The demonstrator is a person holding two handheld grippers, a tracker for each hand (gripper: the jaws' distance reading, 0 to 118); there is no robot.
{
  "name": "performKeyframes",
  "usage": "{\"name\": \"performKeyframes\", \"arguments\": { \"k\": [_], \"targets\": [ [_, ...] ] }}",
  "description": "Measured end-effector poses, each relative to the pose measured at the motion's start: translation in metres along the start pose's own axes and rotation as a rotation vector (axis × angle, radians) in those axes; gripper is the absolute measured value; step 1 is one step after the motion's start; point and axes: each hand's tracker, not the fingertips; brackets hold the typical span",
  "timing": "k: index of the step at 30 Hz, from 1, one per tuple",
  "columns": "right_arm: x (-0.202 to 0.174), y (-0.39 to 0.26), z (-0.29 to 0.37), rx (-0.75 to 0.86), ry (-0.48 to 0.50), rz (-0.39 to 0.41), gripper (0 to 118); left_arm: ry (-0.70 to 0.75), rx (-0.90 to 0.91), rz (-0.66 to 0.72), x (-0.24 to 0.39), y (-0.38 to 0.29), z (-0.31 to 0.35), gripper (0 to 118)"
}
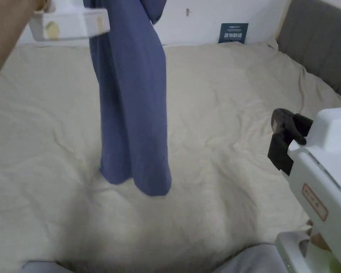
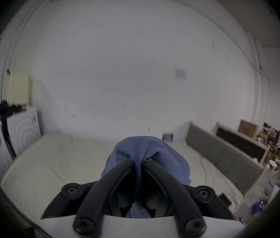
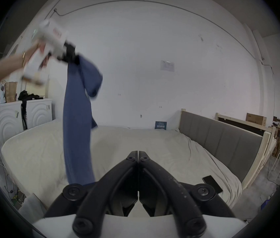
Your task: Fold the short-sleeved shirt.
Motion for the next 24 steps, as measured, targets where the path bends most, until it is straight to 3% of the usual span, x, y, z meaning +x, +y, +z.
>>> {"name": "performKeyframes", "arguments": {
  "k": [5,10,12,15,16,21,24],
  "targets": [
    [0.007,-0.012,-0.009,-0.057,-0.028,-0.008,2,-0.044,-0.382,0.024,0.012,-0.174,-0.063,3],
    [0.011,-0.020,-0.021,-0.106,-0.043,-0.004,2,-0.021,-0.751,0.028,0.016,-0.328,-0.076,5],
    [0.011,-0.023,-0.027,-0.124,-0.042,0.000,2,-0.027,-0.795,0.067,0.014,-0.349,-0.065,23],
    [0.006,-0.026,-0.036,-0.142,-0.025,0.003,2,-0.064,-0.742,0.072,0.004,-0.342,-0.049,102],
    [0.003,-0.027,-0.039,-0.146,-0.016,0.005,2,-0.075,-0.710,0.078,0.002,-0.335,-0.042,118],
    [-0.016,-0.029,-0.050,-0.144,0.038,0.007,2,-0.049,-0.314,0.165,-0.027,-0.262,0.017,117],
    [-0.027,-0.029,-0.057,-0.132,0.067,0.018,2,0.080,-0.027,0.049,-0.033,-0.240,0.059,118]
  ]
}}
